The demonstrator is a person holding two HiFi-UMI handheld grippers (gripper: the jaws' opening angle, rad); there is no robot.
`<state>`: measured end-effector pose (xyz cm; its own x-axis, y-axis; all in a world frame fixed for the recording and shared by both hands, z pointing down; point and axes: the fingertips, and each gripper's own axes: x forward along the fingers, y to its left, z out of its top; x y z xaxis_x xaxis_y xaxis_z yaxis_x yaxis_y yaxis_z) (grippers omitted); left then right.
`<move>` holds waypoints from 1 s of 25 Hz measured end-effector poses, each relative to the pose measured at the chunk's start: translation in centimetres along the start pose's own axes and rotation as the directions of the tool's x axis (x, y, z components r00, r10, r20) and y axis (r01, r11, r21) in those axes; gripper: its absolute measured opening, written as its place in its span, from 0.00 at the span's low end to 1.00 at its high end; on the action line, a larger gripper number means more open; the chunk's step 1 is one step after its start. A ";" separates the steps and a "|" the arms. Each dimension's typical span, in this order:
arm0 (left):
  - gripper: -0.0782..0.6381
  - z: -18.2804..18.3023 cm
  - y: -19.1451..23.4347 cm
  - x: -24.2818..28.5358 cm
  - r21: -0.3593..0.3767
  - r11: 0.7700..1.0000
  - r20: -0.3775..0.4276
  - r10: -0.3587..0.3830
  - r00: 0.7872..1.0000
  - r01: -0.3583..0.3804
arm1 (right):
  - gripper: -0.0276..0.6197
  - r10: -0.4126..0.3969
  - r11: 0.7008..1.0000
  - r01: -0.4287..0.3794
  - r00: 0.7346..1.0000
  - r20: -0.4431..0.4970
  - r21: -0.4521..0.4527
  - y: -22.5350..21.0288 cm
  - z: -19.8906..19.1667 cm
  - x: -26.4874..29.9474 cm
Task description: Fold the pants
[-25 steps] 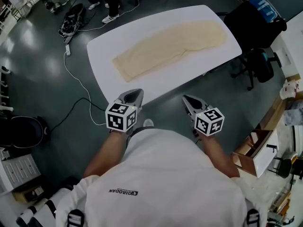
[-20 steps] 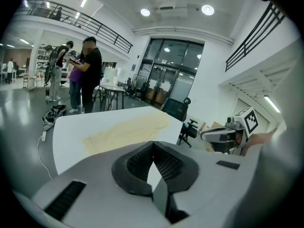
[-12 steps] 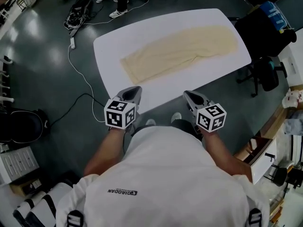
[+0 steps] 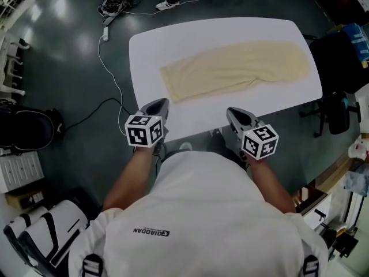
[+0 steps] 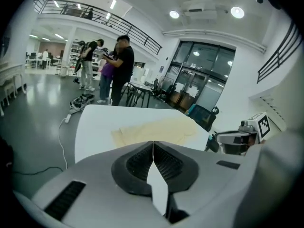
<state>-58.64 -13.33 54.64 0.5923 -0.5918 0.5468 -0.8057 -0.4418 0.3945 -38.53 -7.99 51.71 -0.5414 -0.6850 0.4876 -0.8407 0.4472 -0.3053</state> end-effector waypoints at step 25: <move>0.34 -3.4 9.4 14.9 -0.143 0.884 -0.208 0.413 0.887 -0.445 | 0.07 0.111 0.994 -0.107 0.987 -0.115 0.038 -15.1 0.6 2.2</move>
<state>-57.44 -23.97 69.02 0.1911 -0.5673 0.8010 -0.9769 -0.0306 0.2114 -27.03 -16.59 56.85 -0.6264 -0.5604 0.5418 -0.7777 0.4959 -0.3863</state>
